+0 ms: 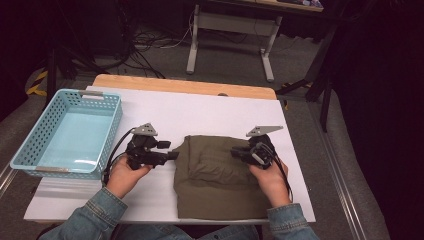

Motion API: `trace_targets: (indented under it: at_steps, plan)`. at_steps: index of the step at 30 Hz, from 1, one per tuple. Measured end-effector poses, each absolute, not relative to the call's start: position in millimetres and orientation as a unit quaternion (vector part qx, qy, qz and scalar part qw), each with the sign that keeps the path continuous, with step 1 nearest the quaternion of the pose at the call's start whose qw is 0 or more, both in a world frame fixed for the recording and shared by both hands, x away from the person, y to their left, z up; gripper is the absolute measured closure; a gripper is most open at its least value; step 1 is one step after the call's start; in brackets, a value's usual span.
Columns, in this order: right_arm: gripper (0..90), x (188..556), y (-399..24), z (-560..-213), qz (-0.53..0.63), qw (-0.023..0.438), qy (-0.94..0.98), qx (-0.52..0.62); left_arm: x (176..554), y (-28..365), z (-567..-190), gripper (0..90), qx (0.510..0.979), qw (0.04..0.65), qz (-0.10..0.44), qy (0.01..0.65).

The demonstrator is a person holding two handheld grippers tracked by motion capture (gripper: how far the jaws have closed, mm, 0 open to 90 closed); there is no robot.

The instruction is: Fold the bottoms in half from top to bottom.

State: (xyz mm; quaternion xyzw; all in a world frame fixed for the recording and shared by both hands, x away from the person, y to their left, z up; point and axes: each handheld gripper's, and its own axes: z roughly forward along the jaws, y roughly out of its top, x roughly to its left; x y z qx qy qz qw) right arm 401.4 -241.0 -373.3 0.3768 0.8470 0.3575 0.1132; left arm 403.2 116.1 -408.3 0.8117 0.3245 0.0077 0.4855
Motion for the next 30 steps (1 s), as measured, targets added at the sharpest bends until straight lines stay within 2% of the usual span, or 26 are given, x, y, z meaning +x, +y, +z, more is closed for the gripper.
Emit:
trace_targets:
  at_steps: [4,7,16,23,30]
  plan:
    - [90.0,421.1,-227.1,-371.9,0.32,0.115,0.863,0.375,405.5,119.1,-409.2,53.0,0.813,0.486,0.004,0.32]
    - [90.0,438.0,-220.3,-376.2,0.28,0.114,0.877,0.374,405.5,118.2,-410.1,53.6,0.816,0.482,0.004,0.321]
    - [90.0,470.5,-216.9,-397.3,0.187,0.049,0.902,0.386,405.8,117.8,-411.4,53.8,0.818,0.478,0.005,0.319]
    - [90.0,464.3,-217.0,-406.9,0.171,0.017,0.909,0.38,407.0,116.9,-413.9,53.8,0.821,0.474,-0.002,0.319]
    - [90.0,446.7,-224.3,-398.5,0.194,0.013,0.908,0.371,407.0,114.5,-415.3,53.6,0.823,0.471,-0.006,0.317]
